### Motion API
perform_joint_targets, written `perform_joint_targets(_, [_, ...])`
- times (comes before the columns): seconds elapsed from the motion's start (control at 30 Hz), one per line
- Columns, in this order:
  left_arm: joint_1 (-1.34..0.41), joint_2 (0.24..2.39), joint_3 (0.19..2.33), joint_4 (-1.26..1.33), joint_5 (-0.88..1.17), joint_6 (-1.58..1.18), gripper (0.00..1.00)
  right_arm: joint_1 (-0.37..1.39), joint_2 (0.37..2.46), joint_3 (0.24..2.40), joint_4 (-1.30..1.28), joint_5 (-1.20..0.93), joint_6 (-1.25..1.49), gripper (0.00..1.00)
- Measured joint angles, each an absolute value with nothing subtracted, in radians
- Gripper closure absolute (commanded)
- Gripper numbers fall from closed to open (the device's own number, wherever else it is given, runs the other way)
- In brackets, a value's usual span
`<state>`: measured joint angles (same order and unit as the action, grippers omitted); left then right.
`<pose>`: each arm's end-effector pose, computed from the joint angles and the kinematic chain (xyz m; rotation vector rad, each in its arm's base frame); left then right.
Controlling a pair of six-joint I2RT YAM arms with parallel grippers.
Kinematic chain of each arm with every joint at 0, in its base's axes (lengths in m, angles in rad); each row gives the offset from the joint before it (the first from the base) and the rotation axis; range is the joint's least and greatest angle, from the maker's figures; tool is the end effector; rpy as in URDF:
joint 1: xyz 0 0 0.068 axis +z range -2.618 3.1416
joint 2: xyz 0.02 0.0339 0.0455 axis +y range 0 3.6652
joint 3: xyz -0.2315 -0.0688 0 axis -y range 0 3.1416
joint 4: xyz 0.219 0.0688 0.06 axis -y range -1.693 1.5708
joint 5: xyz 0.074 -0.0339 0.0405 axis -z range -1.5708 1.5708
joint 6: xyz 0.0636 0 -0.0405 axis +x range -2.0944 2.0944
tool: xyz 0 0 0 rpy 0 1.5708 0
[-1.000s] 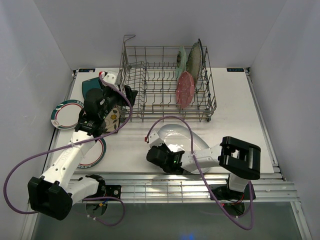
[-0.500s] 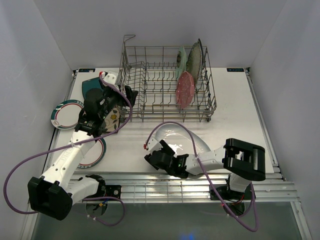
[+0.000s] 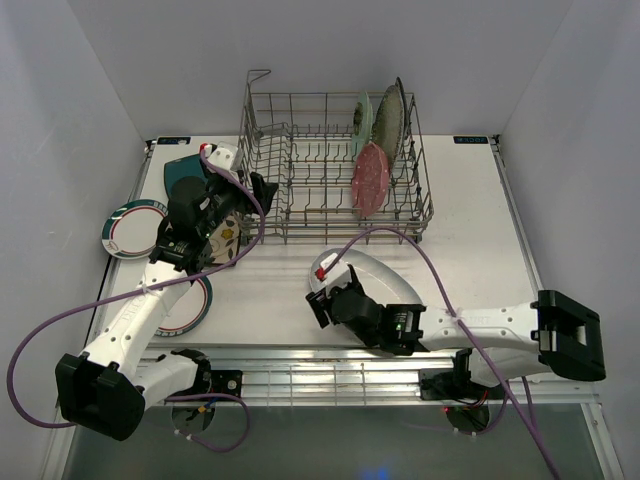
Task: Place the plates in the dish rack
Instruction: Move the plate to the center of the board.
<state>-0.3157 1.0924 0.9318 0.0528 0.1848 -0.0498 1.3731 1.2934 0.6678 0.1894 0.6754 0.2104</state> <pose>0.2577 -0.0965 0.3285 0.3632 1.6556 -0.4294 0.0942 0.2680 0.2043 -0.6807 1.8017 0.3884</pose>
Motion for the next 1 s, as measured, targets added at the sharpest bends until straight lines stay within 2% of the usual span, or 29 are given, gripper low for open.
perform_joint_targets(0.27, [-0.316,1.092,0.932,0.053,0.208,-0.045,0.02,1.372,1.180,0.658,-0.183,0.809,0.568,0.32])
perform_joint_targets(0.53, [-0.316,1.092,0.932,0.053,0.298,-0.034,0.02,1.370,0.942,0.559,-0.536,0.873,0.989,0.33])
perform_joint_targets(0.7, [-0.316,1.092,0.925,0.056,0.350,-0.019,0.02,1.362,0.814,0.506,-0.707,0.892,1.161,0.33])
perform_joint_targets(0.87, [-0.316,1.092,0.903,0.060,0.403,0.005,0.02,1.350,0.805,0.493,-0.796,0.904,1.250,0.33])
perform_joint_targets(1.0, [-0.316,1.090,0.889,0.057,0.443,0.022,0.02,1.320,0.875,0.494,-0.841,0.910,1.314,0.34])
